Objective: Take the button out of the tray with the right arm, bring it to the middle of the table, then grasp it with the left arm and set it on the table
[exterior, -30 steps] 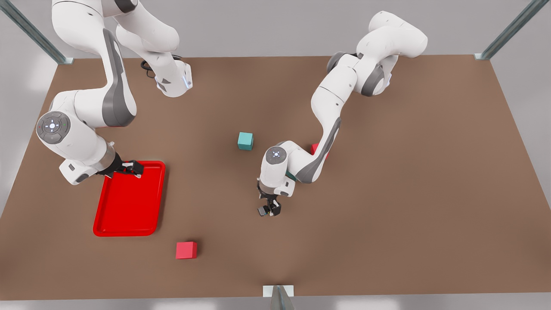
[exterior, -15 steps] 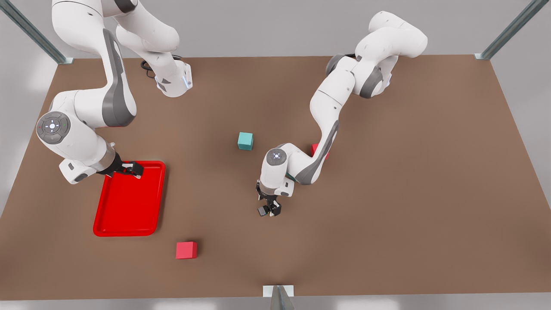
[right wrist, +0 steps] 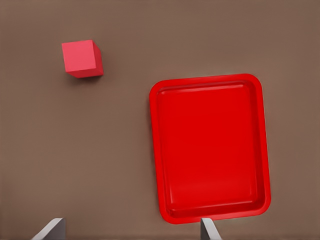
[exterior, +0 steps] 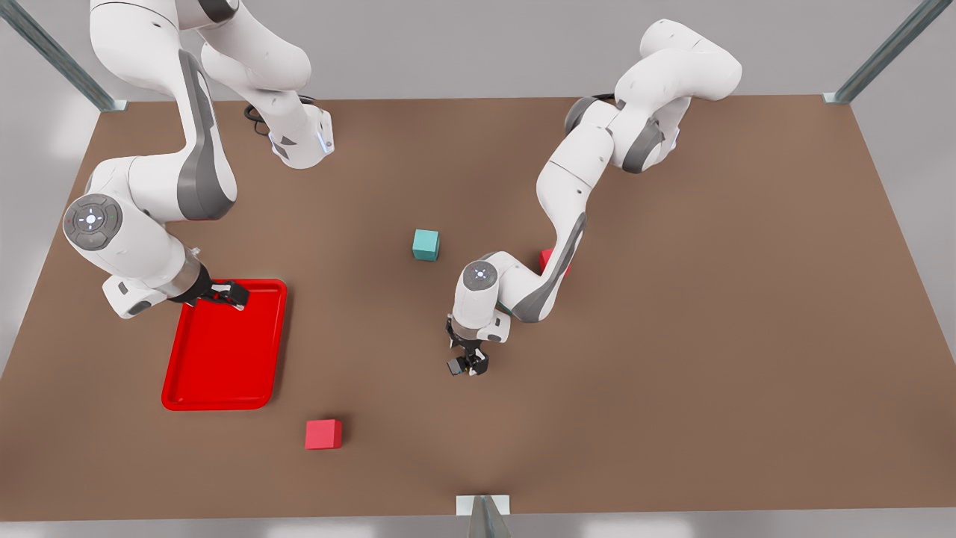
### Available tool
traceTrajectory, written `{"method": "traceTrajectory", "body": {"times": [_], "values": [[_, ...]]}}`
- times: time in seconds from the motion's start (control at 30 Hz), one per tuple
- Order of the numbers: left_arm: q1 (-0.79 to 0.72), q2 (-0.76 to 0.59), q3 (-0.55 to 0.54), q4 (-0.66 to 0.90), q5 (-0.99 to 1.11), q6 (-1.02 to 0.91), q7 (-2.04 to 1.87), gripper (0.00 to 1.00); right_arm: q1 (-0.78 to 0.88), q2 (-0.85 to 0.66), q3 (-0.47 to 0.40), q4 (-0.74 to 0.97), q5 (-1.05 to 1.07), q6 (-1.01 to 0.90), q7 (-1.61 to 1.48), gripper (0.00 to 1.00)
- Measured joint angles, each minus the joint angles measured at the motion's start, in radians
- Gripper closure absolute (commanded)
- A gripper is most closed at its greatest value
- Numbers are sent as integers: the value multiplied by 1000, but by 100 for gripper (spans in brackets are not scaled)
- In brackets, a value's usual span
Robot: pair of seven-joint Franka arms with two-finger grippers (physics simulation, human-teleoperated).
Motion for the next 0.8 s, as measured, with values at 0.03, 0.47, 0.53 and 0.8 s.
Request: {"method": "traceTrajectory", "body": {"times": [0.03,0.47,0.53,0.8], "values": [[0,0,-1,0,0,2,0,0,0,0,0,0,0,0,1,0],[36,-8,-71,0,-5,1,0,0,0,0,0,-1,0,-1,9,0],[41,-8,-79,0,-6,0,0,0,1,0,0,1,0,-1,10,0],[73,-8,-120,0,-8,-2,0,13,13,34,8,98,-3,-20,2,0]]}}
